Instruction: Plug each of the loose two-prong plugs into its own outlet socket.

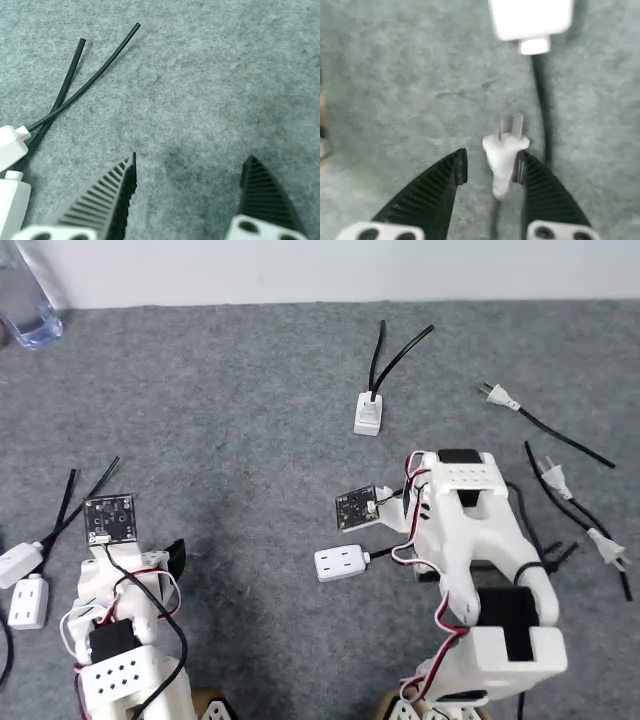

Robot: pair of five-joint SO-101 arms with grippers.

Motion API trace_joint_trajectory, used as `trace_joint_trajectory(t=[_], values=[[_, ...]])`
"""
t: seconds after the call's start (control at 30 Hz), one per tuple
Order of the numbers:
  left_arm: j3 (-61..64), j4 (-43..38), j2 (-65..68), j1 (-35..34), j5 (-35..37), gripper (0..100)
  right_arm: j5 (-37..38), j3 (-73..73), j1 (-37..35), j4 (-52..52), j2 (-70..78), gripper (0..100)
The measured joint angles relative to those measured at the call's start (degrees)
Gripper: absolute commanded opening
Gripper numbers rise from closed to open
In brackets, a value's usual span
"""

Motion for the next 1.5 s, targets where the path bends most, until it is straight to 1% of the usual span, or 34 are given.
trace_joint_trajectory(t=[0.2, 0.4, 0.73, 0.9, 1.2, 1.5], values=[[0.0, -1.41, 0.0, 0.0, 0.0, 32, 0.0, 3.25, 0.79, -4.4, -0.62, 15.5], [0.35, -1.41, 0.0, 0.0, 0.0, 32, 1.93, 3.52, 0.97, -4.75, -0.88, 15.5], [0.35, -1.41, 0.0, 0.0, 0.0, 32, 2.29, 3.78, 1.23, -2.99, -5.89, 15.5], [0.35, -1.41, 0.0, 0.0, 0.0, 32, 2.29, 3.78, 1.14, -2.9, -5.98, 15.5], [0.35, -1.41, 0.0, 0.0, 0.0, 32, 2.29, 3.69, 1.14, -5.36, -1.41, 15.5], [0.35, -1.41, 0.0, 0.0, 0.0, 32, 2.29, 2.9, 1.32, -5.63, 0.09, 15.4]])
